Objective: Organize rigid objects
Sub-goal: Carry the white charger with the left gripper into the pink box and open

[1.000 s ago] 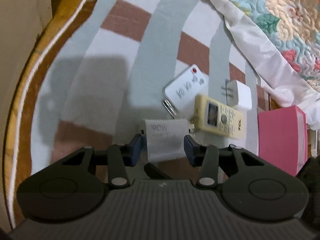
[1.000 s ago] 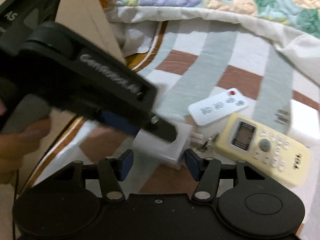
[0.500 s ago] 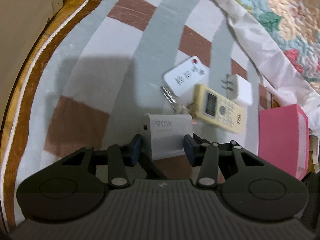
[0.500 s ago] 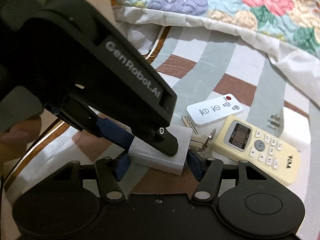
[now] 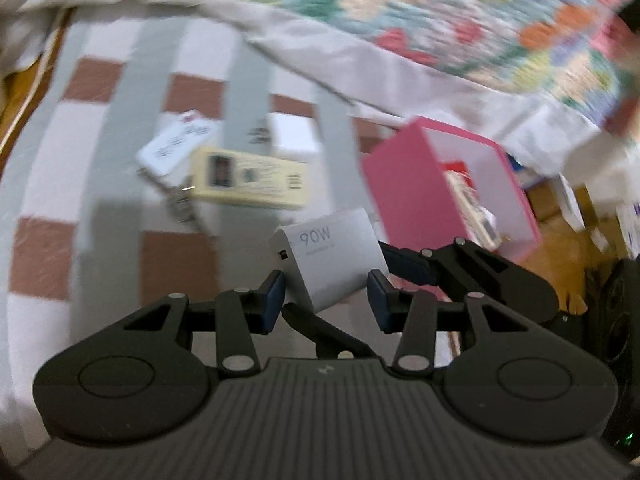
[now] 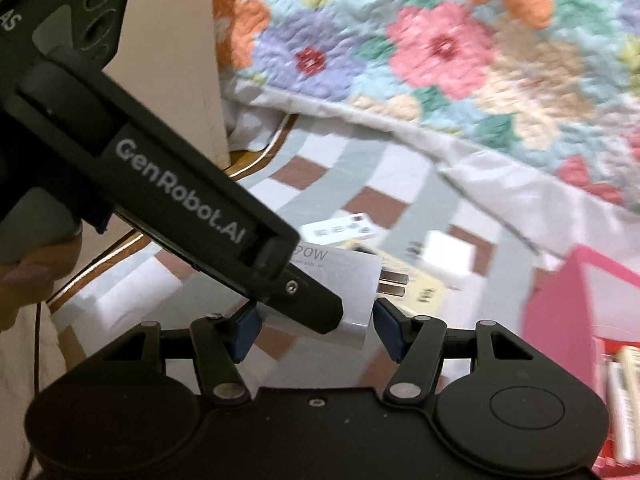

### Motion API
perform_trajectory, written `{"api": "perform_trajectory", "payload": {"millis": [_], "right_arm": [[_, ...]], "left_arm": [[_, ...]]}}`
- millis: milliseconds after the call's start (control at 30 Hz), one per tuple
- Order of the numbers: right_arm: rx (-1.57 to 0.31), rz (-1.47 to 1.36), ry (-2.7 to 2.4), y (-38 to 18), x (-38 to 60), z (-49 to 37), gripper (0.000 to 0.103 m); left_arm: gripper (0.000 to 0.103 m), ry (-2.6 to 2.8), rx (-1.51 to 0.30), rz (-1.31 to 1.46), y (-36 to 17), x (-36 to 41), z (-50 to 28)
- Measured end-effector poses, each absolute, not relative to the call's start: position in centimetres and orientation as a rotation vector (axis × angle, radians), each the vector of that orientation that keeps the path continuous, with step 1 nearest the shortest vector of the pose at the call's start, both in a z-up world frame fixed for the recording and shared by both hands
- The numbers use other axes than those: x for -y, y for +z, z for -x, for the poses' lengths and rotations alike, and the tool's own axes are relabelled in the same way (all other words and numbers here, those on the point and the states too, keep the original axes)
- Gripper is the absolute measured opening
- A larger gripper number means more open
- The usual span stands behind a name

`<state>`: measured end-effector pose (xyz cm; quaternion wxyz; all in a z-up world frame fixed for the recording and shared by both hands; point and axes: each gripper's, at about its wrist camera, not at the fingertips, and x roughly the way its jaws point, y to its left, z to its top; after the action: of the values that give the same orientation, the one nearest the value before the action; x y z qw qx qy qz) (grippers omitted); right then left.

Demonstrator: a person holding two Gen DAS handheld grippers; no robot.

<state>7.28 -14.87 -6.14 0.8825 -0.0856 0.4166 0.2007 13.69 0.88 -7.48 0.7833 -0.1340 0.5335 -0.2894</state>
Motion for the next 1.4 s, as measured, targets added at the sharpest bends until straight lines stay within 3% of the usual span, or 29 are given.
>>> {"api": "perform_trajectory", "payload": {"millis": [533, 900, 1333, 1400], "right_arm": [[-0.933, 0.127, 0.143, -0.5, 25.9, -4.4, 0.066], [-1.191, -0.033, 0.072, -3.7, 35.2, -8.5, 0.066], [-1.375, -0.025, 0.164, -8.1, 37.8, -11.6, 0.066], [-1.374, -0.017, 0.171, -7.9, 38.1, -11.8, 0.068]], "left_arm": [[0.044, -0.863, -1.264, 0.091, -1.3, 15.4, -13.5], [0.045, -0.82, -1.521, 0.089, -6.2, 26.8, -17.7], [0.044, -0.721, -1.654, 0.135, -11.4, 29.6, -19.3], [0.048, -0.721, -1.653, 0.145, -11.4, 29.6, -19.3]]}}
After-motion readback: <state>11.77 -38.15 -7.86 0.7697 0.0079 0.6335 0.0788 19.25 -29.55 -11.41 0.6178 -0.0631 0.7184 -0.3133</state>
